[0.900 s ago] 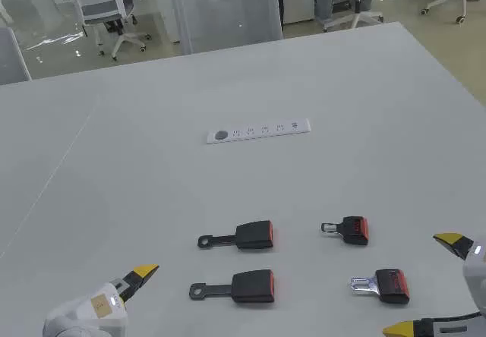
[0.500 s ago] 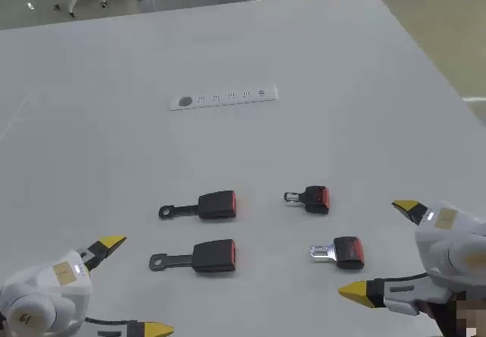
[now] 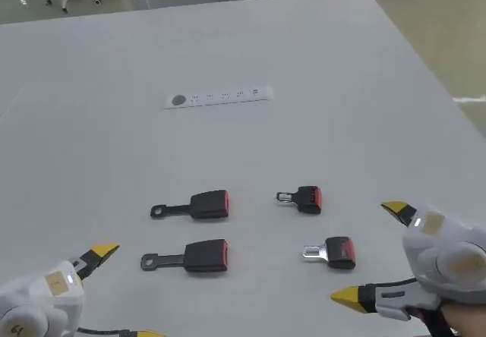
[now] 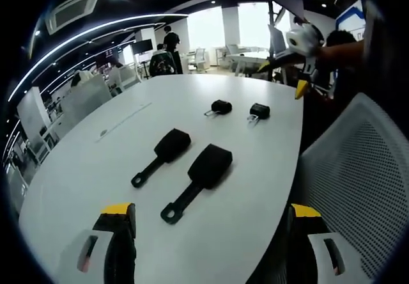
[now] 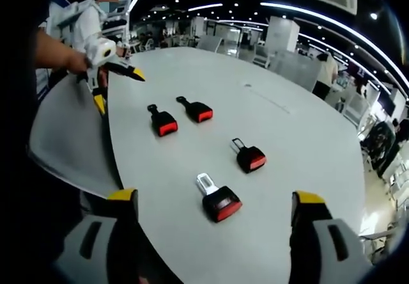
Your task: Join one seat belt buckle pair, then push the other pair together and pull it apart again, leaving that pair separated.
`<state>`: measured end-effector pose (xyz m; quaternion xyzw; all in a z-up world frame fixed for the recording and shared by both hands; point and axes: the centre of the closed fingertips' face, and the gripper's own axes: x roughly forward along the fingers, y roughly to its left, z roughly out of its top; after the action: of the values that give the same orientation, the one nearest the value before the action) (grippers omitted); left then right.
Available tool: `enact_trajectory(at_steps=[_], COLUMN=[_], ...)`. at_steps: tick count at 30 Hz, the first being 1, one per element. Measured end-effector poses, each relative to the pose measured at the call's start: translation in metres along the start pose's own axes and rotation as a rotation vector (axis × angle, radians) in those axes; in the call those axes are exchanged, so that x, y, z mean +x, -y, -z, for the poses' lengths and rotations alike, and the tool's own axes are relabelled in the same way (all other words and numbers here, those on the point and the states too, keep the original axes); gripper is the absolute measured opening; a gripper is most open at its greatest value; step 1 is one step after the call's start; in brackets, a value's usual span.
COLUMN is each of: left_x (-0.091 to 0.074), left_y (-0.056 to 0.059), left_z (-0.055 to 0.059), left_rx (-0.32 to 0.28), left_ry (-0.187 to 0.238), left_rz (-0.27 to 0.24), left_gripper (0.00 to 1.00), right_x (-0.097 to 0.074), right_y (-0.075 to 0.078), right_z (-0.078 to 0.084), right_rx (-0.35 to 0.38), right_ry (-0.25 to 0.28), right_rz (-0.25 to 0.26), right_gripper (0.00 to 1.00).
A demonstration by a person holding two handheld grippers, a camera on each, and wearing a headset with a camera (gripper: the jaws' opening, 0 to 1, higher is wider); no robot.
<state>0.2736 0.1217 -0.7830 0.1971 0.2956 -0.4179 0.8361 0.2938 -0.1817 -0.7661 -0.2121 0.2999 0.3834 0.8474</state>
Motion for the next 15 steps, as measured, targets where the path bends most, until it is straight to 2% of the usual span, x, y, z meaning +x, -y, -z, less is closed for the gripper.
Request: enact_trajectory(at_steps=[1, 2, 4, 6, 7, 9, 15], left_x=[0.002, 0.003, 0.005, 0.007, 0.008, 0.009, 0.011], left_y=[0.001, 0.002, 0.004, 0.006, 0.008, 0.009, -0.006], left_z=[0.000, -0.002, -0.004, -0.006, -0.007, -0.011, -0.018], left_rx=[0.003, 0.013, 0.018, 0.020, 0.025, 0.049, 0.074], left_ry=[-0.001, 0.002, 0.007, 0.009, 0.007, 0.009, 0.007], left_rz=[0.000, -0.001, 0.004, 0.009, 0.016, 0.028, 0.003], left_gripper=[1.00, 1.00, 1.00, 1.00, 1.00, 1.00, 1.00], right_x=[-0.001, -0.003, -0.006, -0.006, -0.007, -0.008, -0.007], right_y=[-0.005, -0.004, -0.008, -0.008, -0.010, -0.007, -0.004], right_z=[0.004, 0.005, 0.005, 0.007, 0.008, 0.006, 0.001], right_rx=[-0.025, -0.030, -0.036, -0.035, -0.026, -0.012, 0.012], right_ry=[-0.018, -0.022, -0.018, -0.017, -0.024, -0.007, 0.020], right_rz=[-0.028, -0.009, -0.019, -0.009, -0.023, -0.001, 0.008], right_gripper=[1.00, 1.00, 1.00, 1.00, 1.00, 1.00, 1.00])
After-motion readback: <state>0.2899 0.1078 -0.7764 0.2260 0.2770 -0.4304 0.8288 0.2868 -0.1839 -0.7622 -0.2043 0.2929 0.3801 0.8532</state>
